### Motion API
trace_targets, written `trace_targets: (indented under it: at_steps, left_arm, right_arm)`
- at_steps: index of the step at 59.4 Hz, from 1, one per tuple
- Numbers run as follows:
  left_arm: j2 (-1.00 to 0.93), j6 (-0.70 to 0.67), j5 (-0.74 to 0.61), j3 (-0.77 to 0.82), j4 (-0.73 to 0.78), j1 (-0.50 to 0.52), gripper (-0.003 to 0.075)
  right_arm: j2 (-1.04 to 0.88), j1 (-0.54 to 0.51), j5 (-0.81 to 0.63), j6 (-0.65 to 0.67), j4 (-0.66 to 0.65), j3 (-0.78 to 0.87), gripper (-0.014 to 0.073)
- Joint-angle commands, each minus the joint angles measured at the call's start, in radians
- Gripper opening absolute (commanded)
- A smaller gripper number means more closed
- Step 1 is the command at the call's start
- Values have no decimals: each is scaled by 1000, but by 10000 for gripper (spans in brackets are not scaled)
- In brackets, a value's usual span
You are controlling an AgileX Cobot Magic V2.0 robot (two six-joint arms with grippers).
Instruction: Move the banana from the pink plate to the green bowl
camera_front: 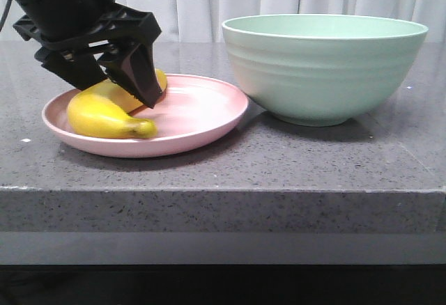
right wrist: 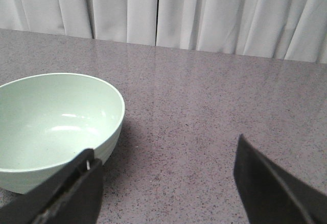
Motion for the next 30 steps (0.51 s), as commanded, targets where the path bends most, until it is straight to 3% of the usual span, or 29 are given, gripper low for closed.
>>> trace_targets:
  at_steps: [1, 11, 30]
  left_arm:
    - [-37, -8, -45, -33, -15, -7, 317]
    - [-37, -8, -80, -33, -15, -7, 205]
    - [-81, -8, -159, -84, -15, -7, 197]
  right_arm:
    - [13, 0, -81, -10, 3, -37, 552]
    - [13, 0, -81, -10, 3, -37, 552]
    - [13, 0, -81, -10, 3, -37, 552]
